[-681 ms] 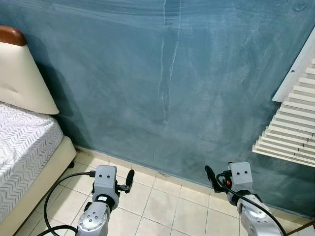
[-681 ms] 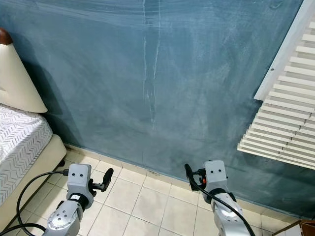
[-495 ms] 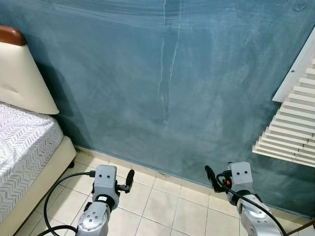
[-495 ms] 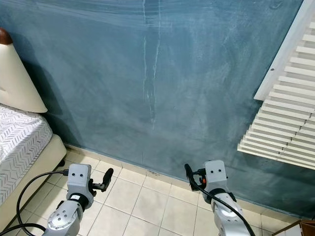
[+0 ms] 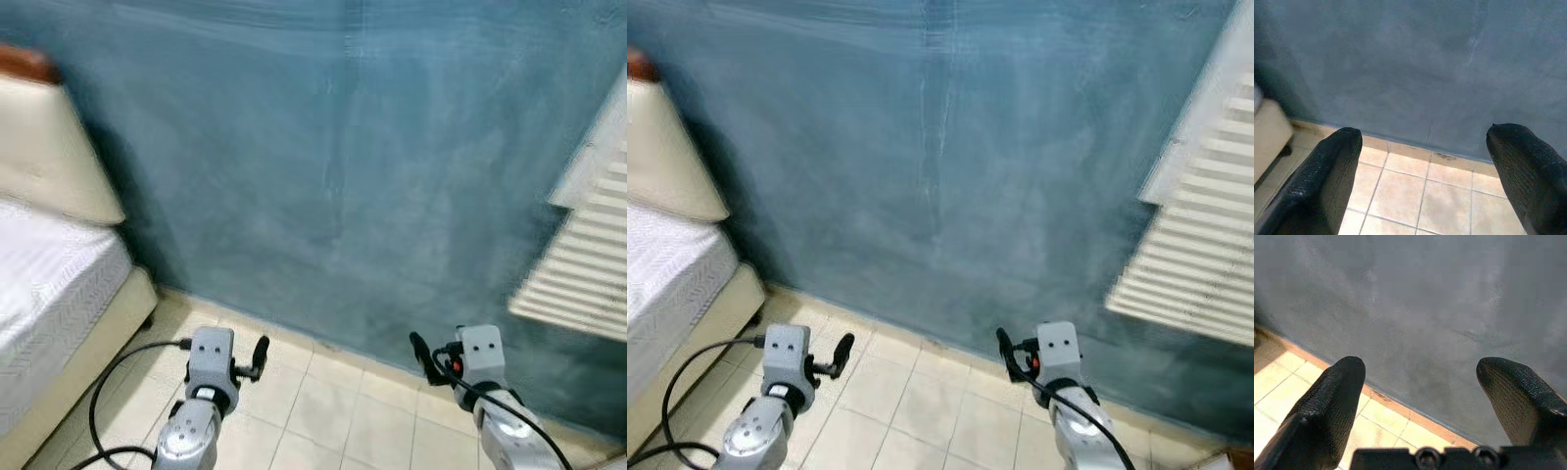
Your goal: Clean up the room
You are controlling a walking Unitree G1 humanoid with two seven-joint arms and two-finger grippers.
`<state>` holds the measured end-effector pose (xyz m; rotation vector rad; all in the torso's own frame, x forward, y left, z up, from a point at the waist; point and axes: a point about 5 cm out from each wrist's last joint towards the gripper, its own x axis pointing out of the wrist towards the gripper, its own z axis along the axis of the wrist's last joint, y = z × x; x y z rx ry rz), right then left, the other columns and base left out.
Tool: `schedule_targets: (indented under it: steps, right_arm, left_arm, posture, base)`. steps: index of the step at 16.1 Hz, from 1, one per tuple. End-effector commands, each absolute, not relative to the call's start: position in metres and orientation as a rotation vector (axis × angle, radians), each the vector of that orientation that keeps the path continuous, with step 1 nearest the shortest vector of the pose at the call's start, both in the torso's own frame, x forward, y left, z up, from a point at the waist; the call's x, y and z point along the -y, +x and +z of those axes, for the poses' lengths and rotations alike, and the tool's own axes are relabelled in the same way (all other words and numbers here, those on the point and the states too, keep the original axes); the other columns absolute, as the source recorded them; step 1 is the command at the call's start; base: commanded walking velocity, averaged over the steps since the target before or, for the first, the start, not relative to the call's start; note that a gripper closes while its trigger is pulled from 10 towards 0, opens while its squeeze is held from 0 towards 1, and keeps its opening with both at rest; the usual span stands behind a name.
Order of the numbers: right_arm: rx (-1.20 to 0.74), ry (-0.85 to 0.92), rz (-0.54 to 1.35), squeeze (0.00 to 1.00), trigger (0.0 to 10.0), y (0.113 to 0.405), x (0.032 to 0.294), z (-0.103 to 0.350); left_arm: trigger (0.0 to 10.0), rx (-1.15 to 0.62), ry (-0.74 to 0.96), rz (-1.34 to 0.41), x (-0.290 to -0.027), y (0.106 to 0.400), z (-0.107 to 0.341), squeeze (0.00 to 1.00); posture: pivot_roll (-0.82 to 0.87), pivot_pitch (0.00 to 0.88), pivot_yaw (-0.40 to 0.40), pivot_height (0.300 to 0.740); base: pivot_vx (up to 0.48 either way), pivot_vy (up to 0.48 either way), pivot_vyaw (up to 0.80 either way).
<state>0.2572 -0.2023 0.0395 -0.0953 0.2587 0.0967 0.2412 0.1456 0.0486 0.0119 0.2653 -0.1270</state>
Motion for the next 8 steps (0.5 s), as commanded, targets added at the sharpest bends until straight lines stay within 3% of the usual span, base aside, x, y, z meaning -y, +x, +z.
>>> schedule_targets:
  steps: [1,5,8]
  right_arm:
    - [-0.199,0.090,0.145,0.00,10.0,0.3052,0.1458,0.0643]
    - [-0.166,0.126,0.130,0.00,10.0,0.3000,0.1518,0.0661]
    - [-0.160,0.135,0.191,0.00,10.0,0.2987,0.1456,0.0674]
  left_arm:
    - [10.0,-0.153,0.085,-0.164,-0.1576,0.2997,0.0854,0.00]
    - [10.0,-0.203,-0.017,-0.171,-0.1562,0.2939,0.0772,0.00]
    - [10.0,-0.188,0.066,-0.162,-0.1545,0.2967,0.0793,0.00]
  posture:
    - [-0.02,0.000,0.062,0.740]
    - [-0.03,0.000,0.067,0.740]
    - [-0.03,0.000,0.062,0.740]
  base:
    - [0.000,0.000,0.74]
    - [0.000,0.000,0.74]
    - [0.000,0.000,0.68]
